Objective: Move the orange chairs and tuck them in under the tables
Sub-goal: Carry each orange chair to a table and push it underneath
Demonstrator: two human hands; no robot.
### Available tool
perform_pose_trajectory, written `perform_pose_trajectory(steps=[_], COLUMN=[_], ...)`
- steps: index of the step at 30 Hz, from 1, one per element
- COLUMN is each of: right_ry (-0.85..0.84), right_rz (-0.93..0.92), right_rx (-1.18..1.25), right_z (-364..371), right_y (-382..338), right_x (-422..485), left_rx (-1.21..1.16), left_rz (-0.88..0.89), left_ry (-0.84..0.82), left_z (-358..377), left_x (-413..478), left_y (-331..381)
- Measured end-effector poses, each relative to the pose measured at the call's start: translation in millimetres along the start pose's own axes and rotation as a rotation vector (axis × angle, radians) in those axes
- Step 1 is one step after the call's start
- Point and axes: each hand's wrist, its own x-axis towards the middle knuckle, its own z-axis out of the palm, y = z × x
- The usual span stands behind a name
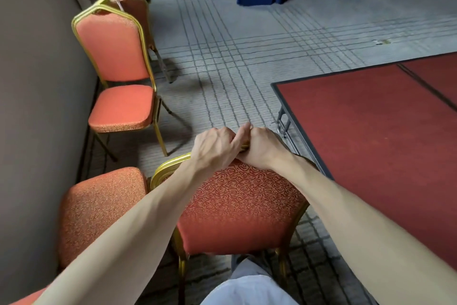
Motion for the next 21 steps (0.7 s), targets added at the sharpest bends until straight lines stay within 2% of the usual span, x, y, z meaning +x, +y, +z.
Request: perform_pose_trajectory(steps=[6,12,17,21], right_ry=[-0.050,-0.057,-0.116,-0.084], right_rz=[-0.003,-0.056,-0.102,-0.166], right_rx=[0.015,-0.005,0.019,-0.006], right_z=[-17.1,-30.8,-40.8,-66.7], right_y=[26.3,49.6,58.5,56.4], right_x=[112.8,183.2,216.4,250.8], left_rx=[0.047,0.013,0.012,0.048], left_rz=[-0.126,-0.192,-0.173,-0.121], left_ry=[-0.121,-0.099,-0.106,-0.066], left_z=[9.0,20.4,20.8,-0.1], left_x=[114.6,186.4,219.4,253.5], left_y=[-25.6,-34.4,-42.0,-41.8])
